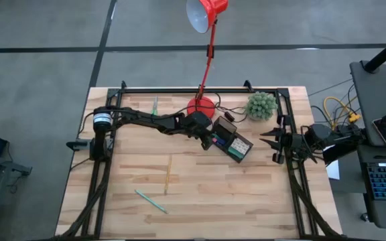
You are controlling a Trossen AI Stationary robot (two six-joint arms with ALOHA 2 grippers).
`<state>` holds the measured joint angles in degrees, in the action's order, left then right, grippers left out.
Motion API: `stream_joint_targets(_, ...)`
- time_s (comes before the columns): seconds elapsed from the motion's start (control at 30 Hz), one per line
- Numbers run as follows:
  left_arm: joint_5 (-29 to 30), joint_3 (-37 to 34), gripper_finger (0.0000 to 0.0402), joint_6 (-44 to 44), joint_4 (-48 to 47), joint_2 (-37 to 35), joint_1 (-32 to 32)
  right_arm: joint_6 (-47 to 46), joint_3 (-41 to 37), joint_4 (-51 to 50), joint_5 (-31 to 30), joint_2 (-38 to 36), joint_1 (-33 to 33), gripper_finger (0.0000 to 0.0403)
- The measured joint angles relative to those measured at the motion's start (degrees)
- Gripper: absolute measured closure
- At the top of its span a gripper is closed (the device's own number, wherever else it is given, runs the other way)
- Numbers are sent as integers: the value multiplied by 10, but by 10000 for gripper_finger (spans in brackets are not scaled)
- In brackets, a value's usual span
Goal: Pick and place office supplies into organizer
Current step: Put the binder clip into the desk organizer
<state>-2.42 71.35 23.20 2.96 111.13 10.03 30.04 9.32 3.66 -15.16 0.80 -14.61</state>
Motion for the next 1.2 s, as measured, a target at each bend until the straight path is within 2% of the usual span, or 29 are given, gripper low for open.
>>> stream_joint_targets(0.33,60,1,361,-26,-3,15,-18,0,0,0,0,0,0,346)
stream_joint_targets(0.87,64,8,361,-26,3,30,-18,2,0,1,0,0,0,346)
stream_joint_targets(1.2,62,7,334,-26,7,30,-18,0,0,0,0,0,0,346)
